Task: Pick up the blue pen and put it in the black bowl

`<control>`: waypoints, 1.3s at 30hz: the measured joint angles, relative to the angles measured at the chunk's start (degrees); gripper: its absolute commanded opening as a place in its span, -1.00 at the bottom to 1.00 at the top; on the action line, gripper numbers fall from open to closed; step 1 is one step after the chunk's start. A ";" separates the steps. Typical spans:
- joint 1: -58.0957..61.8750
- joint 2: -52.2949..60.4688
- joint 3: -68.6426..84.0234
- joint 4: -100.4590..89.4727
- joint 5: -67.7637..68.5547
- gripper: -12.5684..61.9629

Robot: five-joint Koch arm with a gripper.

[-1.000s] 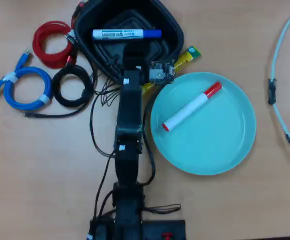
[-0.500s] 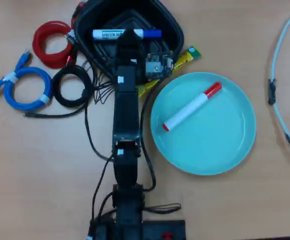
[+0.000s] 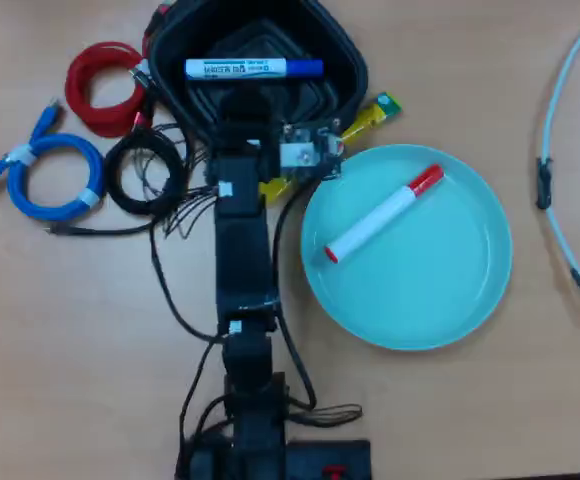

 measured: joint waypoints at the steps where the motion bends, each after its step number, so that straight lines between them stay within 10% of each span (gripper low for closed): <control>1: -0.62 0.00 0.00 0.88 0.79 -0.29; 4: -2.11 0.97 0.00 1.93 2.72 -0.90; 28: -5.27 50.98 88.15 -31.03 7.29 -0.83; 39: -5.01 56.78 122.34 -58.80 7.21 -0.83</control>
